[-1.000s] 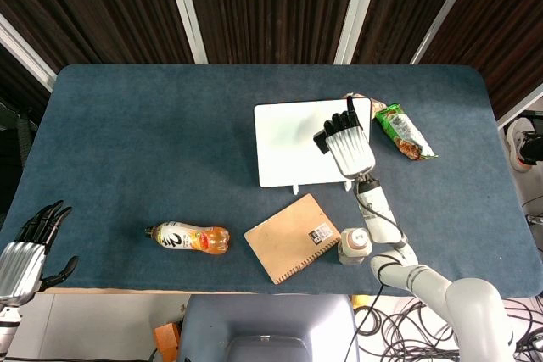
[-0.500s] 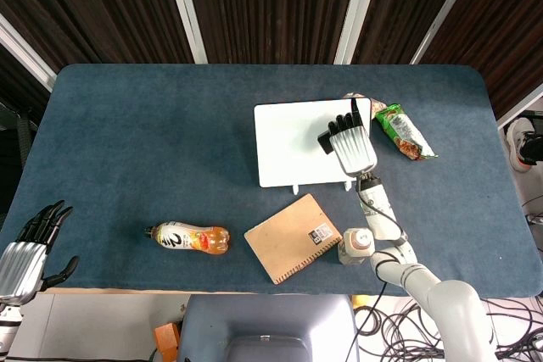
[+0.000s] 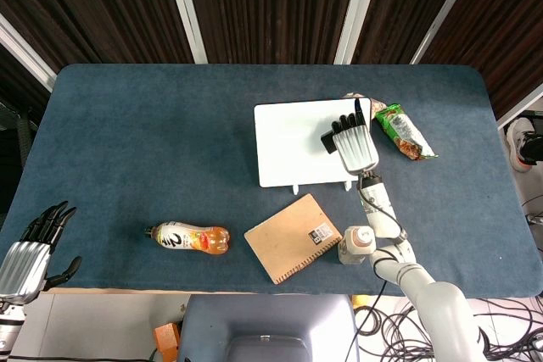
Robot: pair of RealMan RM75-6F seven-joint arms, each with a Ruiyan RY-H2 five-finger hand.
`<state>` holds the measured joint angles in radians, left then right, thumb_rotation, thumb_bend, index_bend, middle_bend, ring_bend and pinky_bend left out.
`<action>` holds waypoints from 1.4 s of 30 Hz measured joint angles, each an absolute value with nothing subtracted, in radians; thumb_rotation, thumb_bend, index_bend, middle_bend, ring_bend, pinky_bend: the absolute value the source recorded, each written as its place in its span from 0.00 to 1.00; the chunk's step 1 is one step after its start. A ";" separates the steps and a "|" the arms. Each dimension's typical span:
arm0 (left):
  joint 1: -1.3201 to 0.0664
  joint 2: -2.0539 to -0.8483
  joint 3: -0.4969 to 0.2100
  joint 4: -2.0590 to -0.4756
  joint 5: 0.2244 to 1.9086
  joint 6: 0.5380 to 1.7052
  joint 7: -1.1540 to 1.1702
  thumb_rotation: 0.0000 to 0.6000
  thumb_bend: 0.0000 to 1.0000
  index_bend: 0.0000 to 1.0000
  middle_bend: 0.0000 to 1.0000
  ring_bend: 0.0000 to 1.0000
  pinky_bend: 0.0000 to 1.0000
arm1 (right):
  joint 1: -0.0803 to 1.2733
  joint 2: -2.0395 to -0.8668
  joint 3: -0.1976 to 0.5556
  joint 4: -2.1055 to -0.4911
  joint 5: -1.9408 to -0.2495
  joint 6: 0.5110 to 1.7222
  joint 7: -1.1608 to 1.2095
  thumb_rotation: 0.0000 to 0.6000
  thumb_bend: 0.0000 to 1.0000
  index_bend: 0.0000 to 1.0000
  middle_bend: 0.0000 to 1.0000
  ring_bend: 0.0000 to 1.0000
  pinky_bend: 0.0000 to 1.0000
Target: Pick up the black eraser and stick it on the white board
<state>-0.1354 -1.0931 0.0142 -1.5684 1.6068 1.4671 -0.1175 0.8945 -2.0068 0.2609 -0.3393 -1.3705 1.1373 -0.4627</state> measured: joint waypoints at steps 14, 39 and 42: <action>-0.137 -1.092 0.012 -1.569 1.608 1.472 -0.125 1.00 0.32 0.00 0.00 0.00 0.15 | 0.894 -2.008 0.257 -0.323 -1.357 1.136 -0.461 1.00 0.27 0.20 0.22 0.25 0.09; -0.133 -1.090 0.015 -1.569 1.611 1.479 -0.128 1.00 0.32 0.00 0.00 0.00 0.15 | 0.835 -1.940 0.231 -0.443 -1.356 1.144 -0.474 1.00 0.21 0.00 0.01 0.12 0.00; -0.131 -1.090 0.016 -1.568 1.617 1.484 -0.130 1.00 0.32 0.00 0.00 0.00 0.15 | 0.800 -1.898 0.211 -0.517 -1.376 1.191 -0.462 1.00 0.21 0.00 0.00 0.09 0.00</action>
